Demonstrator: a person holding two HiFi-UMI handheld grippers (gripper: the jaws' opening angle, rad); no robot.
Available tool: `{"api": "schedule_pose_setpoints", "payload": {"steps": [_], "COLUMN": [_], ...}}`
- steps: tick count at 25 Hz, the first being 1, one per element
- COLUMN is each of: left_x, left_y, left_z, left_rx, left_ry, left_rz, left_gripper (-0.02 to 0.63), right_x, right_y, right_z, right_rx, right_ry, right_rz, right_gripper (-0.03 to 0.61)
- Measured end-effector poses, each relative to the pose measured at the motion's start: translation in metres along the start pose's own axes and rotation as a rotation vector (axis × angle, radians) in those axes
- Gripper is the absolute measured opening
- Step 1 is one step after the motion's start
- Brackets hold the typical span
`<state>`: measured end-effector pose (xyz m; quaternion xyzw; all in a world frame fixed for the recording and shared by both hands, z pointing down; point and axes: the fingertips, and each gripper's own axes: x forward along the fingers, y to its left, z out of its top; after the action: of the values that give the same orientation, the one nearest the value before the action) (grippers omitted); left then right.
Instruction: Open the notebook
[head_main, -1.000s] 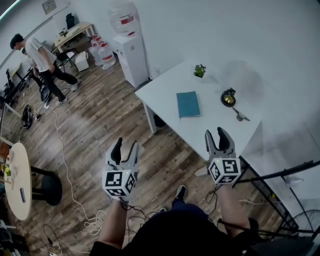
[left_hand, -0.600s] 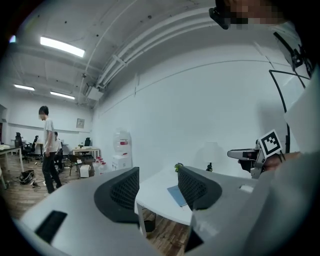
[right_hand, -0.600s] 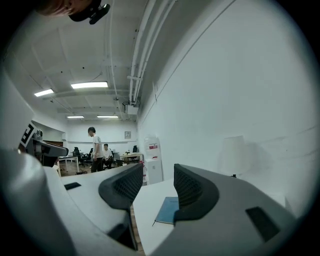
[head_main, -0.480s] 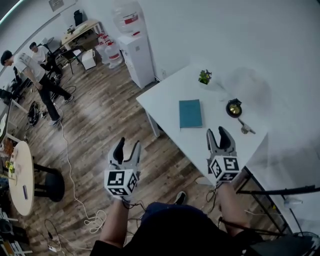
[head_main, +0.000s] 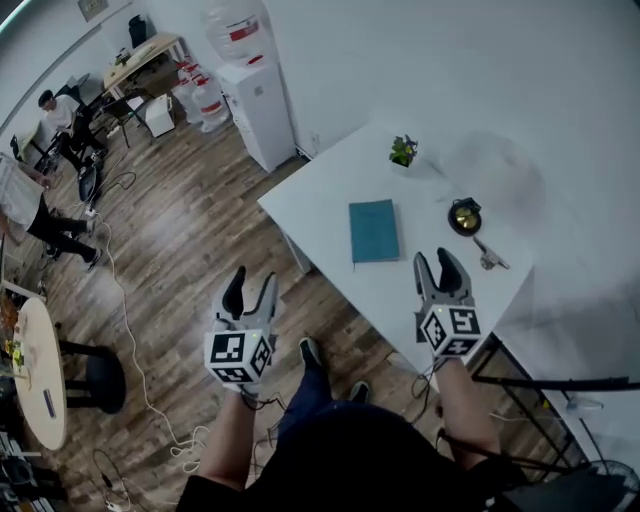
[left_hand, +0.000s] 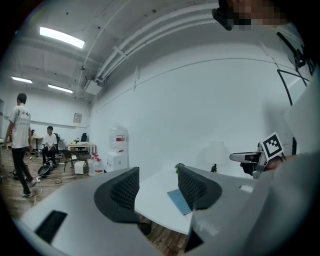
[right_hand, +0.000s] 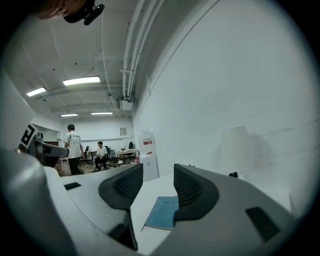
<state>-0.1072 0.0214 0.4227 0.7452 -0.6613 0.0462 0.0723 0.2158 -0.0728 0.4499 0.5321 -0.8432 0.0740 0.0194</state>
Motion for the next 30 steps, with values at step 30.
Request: {"api": "schedule_pose_setpoints", "payload": {"steps": [30], "left_x": [0.260], "left_y": [0.106], "left_z": [-0.053], "left_rx": [-0.068], "left_ry": [0.192], "left_rz": [-0.292], "left_gripper": [0.239], "right_x": [0.179], "right_y": [-0.053], "right_z": [-0.137], "right_rx": [0.095], "right_ry": [0.391], "right_rz": [-0.231], "right_gripper": [0.164]}}
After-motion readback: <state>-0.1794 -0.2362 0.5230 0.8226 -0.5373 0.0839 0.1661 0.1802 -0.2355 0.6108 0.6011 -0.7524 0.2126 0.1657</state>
